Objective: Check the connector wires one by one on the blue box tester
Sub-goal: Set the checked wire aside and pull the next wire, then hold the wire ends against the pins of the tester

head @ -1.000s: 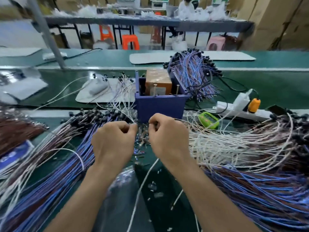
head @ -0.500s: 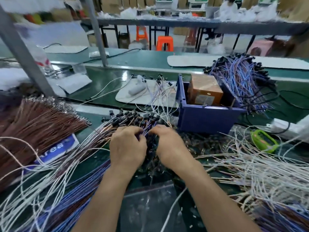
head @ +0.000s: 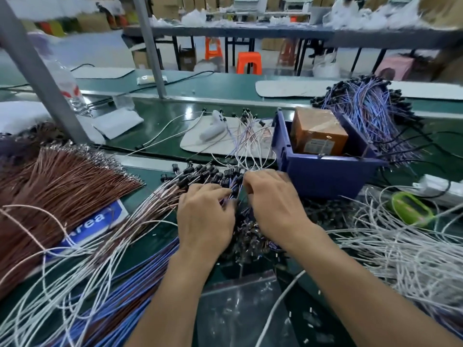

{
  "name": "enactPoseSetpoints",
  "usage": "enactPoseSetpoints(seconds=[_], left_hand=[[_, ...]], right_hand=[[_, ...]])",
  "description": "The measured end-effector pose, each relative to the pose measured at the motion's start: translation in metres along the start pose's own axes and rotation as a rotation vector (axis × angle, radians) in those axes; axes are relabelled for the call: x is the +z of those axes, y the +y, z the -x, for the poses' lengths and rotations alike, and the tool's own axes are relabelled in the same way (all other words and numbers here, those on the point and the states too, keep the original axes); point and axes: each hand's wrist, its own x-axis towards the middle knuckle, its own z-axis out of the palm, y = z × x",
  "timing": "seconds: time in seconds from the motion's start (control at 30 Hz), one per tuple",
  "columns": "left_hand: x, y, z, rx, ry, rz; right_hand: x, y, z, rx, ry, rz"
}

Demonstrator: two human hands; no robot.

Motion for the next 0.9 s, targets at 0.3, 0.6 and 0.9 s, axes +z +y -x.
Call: enactPoseSetpoints(seconds=[0.3, 0.6, 0.9], left_hand=[[-0.019, 0.024, 0.012, 0.078, -0.221, 0.448], [-0.017, 0.039, 0.018, 0.070, -0.745, 0.917], [-0.019, 0.025, 0.009, -0.154, -0.675, 0.823]], right_hand=[[-0.062, 0.017, 0.043, 0.195, 0.287, -0.300], [-0.068, 0.021, 0.102, 0.547, 0.171, -1.515], [-0.082, 0.052, 0.103, 0.751, 0.588, -1.907]])
